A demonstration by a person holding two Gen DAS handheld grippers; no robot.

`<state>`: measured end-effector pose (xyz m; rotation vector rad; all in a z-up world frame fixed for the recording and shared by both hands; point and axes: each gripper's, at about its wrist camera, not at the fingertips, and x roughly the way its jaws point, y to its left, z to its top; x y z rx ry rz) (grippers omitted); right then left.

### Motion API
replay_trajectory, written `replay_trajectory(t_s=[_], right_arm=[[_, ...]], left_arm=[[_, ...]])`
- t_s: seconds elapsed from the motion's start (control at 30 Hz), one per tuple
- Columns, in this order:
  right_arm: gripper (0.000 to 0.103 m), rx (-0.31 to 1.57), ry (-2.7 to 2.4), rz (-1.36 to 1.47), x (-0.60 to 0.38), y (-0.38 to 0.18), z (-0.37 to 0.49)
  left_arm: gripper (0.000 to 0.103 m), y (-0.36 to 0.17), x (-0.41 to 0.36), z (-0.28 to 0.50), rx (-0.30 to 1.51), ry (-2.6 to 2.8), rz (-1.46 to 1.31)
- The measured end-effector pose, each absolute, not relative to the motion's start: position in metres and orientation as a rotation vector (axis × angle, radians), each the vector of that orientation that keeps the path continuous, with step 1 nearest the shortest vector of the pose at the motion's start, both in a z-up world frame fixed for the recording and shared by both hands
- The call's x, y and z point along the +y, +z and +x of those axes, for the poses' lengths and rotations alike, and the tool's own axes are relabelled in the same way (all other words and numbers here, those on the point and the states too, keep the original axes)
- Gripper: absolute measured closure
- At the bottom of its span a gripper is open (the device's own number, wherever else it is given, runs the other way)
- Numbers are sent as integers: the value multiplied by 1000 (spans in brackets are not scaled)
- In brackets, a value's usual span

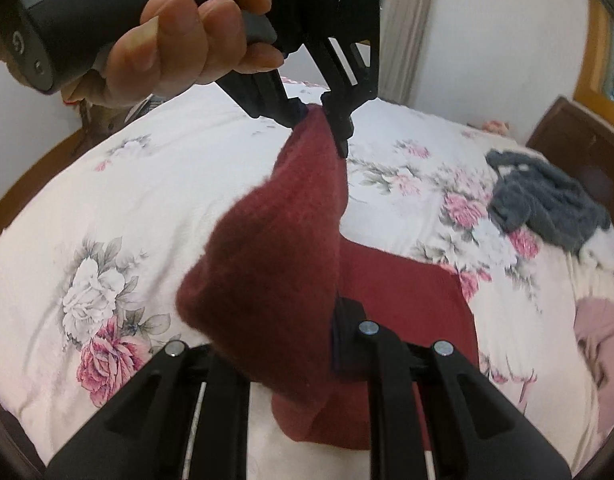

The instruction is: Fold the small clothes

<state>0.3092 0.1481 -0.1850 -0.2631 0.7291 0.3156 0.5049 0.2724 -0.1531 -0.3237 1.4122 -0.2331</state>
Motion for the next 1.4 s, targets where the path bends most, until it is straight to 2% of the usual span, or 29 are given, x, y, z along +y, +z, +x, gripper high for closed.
replay_trajectory(t_s=[0.43, 1.13, 1.23, 1.27, 1.33, 1.4], right_arm=[[89, 805, 251, -114, 69, -213, 320], [88, 987, 292, 219, -45, -301, 334], [86, 1046, 342, 390, -69, -319, 341], [83, 1066, 351, 450, -78, -326, 343], [78, 1116, 378, 587, -100, -346, 345], [74, 1155, 431, 748, -121, -365, 346]], left_arm=[[88, -189, 160, 523, 1480, -223, -162], [87, -297, 44, 536, 1561, -61, 12], [79, -303, 38, 535, 1536, -56, -44], [73, -302, 38, 533, 1508, -84, -98], [69, -289, 46, 529, 1417, -155, -228], [57, -273, 57, 522, 1345, -210, -306]])
